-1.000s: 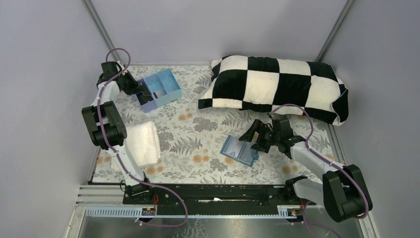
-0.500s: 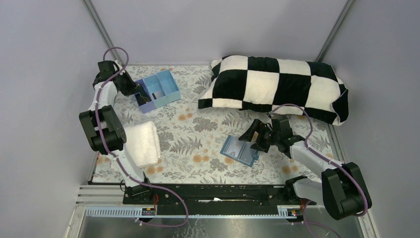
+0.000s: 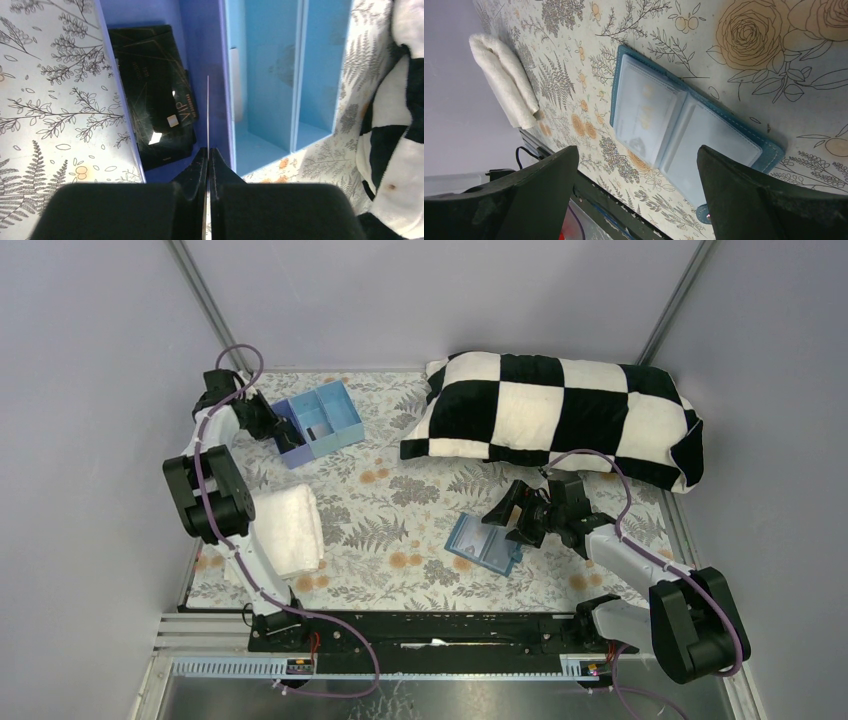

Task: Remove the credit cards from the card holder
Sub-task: Place the credit card in the storage box, then remove the credit card from the card holder.

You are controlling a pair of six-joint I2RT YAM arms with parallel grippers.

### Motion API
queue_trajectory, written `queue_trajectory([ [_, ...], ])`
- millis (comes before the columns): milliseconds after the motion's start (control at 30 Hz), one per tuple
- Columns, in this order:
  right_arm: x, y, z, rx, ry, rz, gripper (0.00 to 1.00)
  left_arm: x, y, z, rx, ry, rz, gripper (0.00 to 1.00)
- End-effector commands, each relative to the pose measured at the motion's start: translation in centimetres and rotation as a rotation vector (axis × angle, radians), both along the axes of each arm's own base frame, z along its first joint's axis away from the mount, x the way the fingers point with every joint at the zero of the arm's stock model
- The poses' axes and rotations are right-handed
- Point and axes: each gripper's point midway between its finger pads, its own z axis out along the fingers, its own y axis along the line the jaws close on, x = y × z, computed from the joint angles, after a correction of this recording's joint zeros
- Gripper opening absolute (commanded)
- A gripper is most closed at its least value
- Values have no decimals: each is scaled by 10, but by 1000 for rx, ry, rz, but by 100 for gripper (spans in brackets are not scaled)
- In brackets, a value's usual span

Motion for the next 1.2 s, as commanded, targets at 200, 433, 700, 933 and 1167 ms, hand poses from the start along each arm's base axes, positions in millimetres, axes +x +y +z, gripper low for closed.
queue_trajectory([
  [200, 9, 5, 11, 29, -43, 17, 95, 13, 10, -23, 8, 29, 2, 17],
  [433, 10, 6, 12, 30, -46, 18, 95, 11, 21, 19, 94, -24, 56, 32],
  [700, 9, 5, 14, 28, -52, 20, 95, -10, 21, 113, 264, -179, 81, 34],
  [933, 3, -3, 17, 8, -76, -10, 95, -64, -58, 161, 331, -358, 13, 39],
  [1167, -4, 1, 10, 53, -26, -31, 86, -138, -222, 120, 2, -298, -325, 40],
])
